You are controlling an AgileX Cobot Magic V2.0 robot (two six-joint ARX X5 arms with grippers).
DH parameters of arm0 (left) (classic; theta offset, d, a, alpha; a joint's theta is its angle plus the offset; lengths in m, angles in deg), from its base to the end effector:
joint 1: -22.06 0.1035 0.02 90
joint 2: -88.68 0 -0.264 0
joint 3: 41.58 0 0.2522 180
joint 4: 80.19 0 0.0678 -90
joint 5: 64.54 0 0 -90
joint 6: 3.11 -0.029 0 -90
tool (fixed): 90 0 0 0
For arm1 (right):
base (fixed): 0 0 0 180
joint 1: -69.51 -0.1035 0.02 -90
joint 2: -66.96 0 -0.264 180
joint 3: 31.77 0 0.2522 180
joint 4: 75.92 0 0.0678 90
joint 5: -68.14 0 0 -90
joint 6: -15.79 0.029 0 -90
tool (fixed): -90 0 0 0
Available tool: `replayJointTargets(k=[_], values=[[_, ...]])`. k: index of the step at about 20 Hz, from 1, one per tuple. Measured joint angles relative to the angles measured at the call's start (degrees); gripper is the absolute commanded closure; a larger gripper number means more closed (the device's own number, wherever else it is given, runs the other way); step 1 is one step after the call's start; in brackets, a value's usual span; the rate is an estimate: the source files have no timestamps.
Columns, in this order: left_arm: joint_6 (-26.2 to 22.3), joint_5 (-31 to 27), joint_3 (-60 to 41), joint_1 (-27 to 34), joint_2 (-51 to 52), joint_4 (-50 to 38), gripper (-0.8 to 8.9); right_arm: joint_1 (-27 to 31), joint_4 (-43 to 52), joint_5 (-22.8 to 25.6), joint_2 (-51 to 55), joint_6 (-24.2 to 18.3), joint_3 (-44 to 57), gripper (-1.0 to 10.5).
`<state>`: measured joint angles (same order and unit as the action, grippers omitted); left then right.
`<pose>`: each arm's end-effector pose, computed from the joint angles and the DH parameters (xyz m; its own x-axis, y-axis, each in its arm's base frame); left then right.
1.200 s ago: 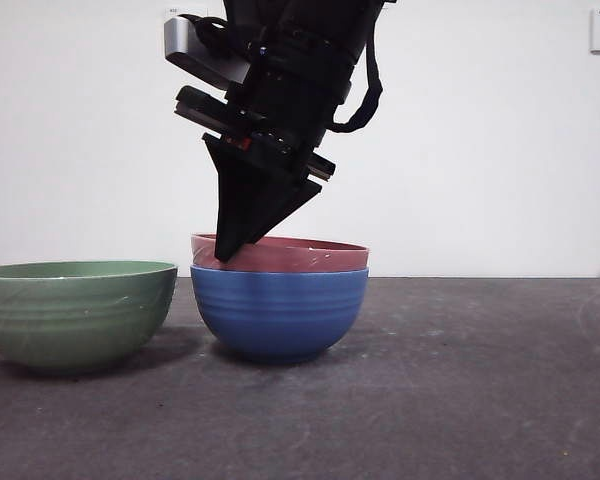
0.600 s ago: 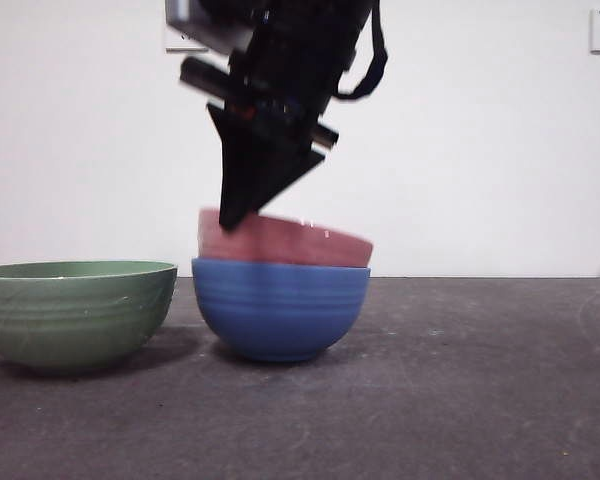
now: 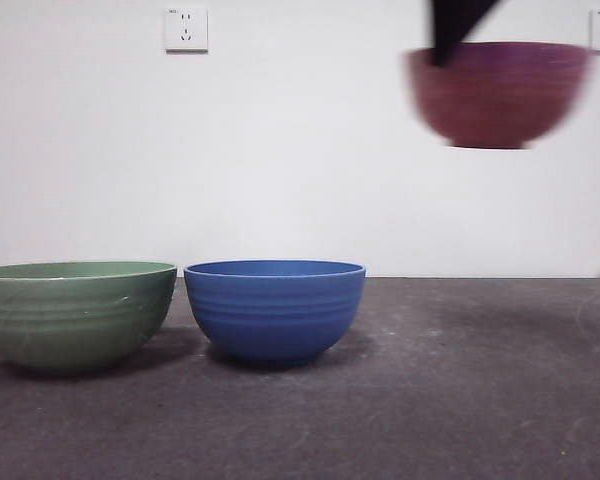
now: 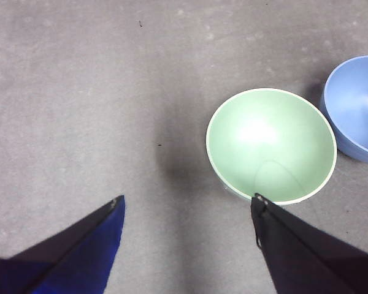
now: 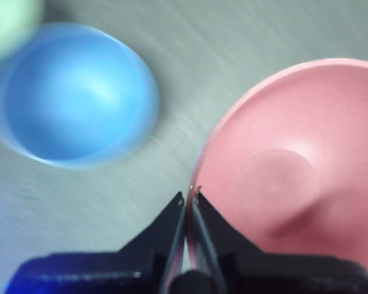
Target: Pick up the green bowl on the top,put the green bowl on the left,pick up the red bowl in the middle,put the red bowl on the right
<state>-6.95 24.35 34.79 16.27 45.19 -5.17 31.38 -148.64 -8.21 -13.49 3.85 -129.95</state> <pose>0.1115 -0.0107 0.3572 0.7395 -0.0555 -0.6708 0.1311 0.9894 0.0626 0.2178 0.1622 0.3620 0.5843 0.1586 -0.7959 -0.6161 0.7250 -0.3078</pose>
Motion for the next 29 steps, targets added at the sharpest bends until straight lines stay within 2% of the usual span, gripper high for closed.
replayJointTargets(k=[3,7,9,16,17,20,24,27,28,29], values=[[0.0,0.0,0.0,0.0,0.0,-0.1,4.68,4.0,1.4,-0.1,2.2,3.3,7.1,9.6],[0.0,0.0,0.0,0.0,0.0,-1.0,4.68,3.4,11.5,-6.3,1.4,6.3,17.4,9.6],[0.0,0.0,0.0,0.0,0.0,-1.1,4.68,2.5,17.0,-7.7,0.0,7.6,20.9,9.6],[0.0,0.0,0.0,0.0,0.0,-1.1,4.68,1.7,21.6,-9.2,-9.4,8.3,22.9,9.6],[0.0,0.0,0.0,0.0,0.0,-1.1,4.68,1.7,21.6,-9.2,-9.8,8.3,22.9,9.4],[0.0,0.0,0.0,0.0,0.0,-1.1,4.68,1.4,21.8,-9.2,-9.7,8.8,22.9,7.2],[0.0,1.0,0.0,0.0,0.0,-2.7,4.68,1.8,24.2,-9.2,-2.4,9.2,23.0,7.0],[0.0,6.1,0.0,0.0,0.0,-9.2,4.76,3.0,29.2,-9.2,8.4,9.2,23.0,7.0],[0.1,7.8,0.0,0.0,0.0,-11.9,5.5,4.0,30.6,-9.4,12.0,9.2,23.0,7.3],[0.3,9.4,0.0,0.0,0.0,-14.5,7.16,5.4,31.9,-10.2,15.6,9.2,23.0,8.4]])
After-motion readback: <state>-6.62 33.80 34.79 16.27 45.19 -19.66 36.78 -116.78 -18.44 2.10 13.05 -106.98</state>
